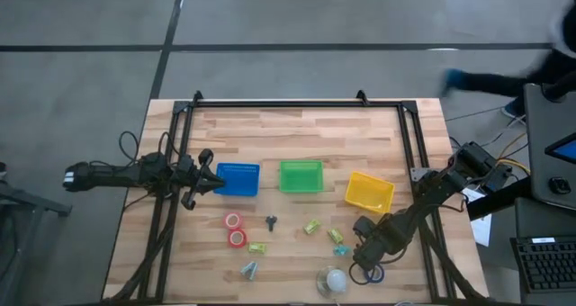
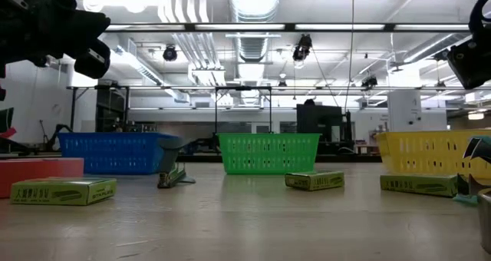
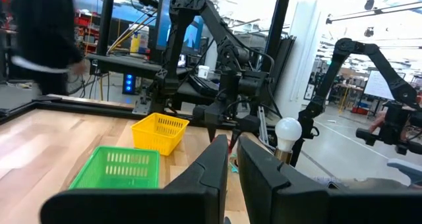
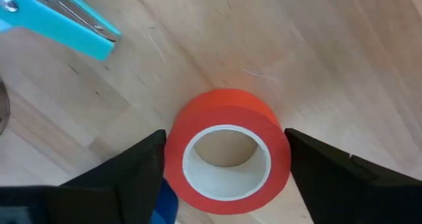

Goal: Pick and place Stapler, Stapler remover, tape
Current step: Put the right orange tape into the yellow bin

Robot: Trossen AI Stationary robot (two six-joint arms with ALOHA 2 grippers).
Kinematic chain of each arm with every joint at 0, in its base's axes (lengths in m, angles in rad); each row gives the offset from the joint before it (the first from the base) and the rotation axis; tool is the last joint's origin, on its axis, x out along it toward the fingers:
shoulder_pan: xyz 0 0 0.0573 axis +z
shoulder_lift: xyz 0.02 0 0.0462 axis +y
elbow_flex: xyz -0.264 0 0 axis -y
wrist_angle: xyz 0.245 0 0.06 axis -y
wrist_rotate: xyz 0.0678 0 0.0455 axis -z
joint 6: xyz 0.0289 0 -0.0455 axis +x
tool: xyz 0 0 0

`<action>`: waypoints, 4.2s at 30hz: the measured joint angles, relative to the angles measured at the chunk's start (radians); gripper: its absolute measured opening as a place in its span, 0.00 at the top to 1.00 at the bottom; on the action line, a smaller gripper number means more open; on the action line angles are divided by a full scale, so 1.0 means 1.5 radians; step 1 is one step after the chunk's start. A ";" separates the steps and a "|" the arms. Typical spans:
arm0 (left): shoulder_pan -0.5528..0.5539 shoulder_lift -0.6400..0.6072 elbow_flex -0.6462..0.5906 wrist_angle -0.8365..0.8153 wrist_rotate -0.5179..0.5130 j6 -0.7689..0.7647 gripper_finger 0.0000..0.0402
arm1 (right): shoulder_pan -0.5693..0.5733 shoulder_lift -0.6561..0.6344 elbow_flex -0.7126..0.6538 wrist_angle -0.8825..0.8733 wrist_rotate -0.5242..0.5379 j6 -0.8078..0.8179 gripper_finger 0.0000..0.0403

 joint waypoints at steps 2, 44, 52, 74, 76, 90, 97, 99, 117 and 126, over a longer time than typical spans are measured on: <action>0.000 0.000 0.000 0.000 0.000 0.000 0.90 | 0.000 0.000 0.000 0.000 0.000 0.000 0.32; 0.000 0.000 0.000 0.000 0.000 0.000 0.90 | 0.001 -0.005 0.051 -0.007 -0.008 -0.013 0.34; 0.000 0.000 0.000 0.000 0.000 0.000 0.90 | 0.001 -0.005 0.051 -0.011 -0.008 -0.013 0.35; 0.000 0.000 0.000 -0.001 0.000 0.000 0.90 | 0.004 -0.095 0.051 -0.042 -0.006 -0.046 0.35; 0.000 0.000 0.000 -0.002 0.000 0.000 0.90 | 0.005 -0.105 0.051 -0.044 -0.002 -0.045 0.35; 0.000 0.000 0.000 -0.005 0.000 0.000 0.90 | -0.001 -0.185 0.051 -0.055 0.054 -0.015 0.34; 0.000 0.000 0.000 -0.005 0.000 0.000 0.90 | -0.001 -0.221 0.051 -0.053 0.055 0.002 0.35; 0.000 0.000 0.000 -0.005 0.000 0.000 0.90 | -0.001 -0.230 0.051 -0.053 0.072 -0.007 0.34; 0.000 0.000 0.000 -0.004 0.000 0.000 0.90 | -0.014 -0.280 0.051 -0.055 0.197 -0.177 0.35; 0.000 0.000 0.000 -0.005 0.000 0.000 0.90 | -0.018 -0.280 0.050 -0.056 0.210 -0.175 0.34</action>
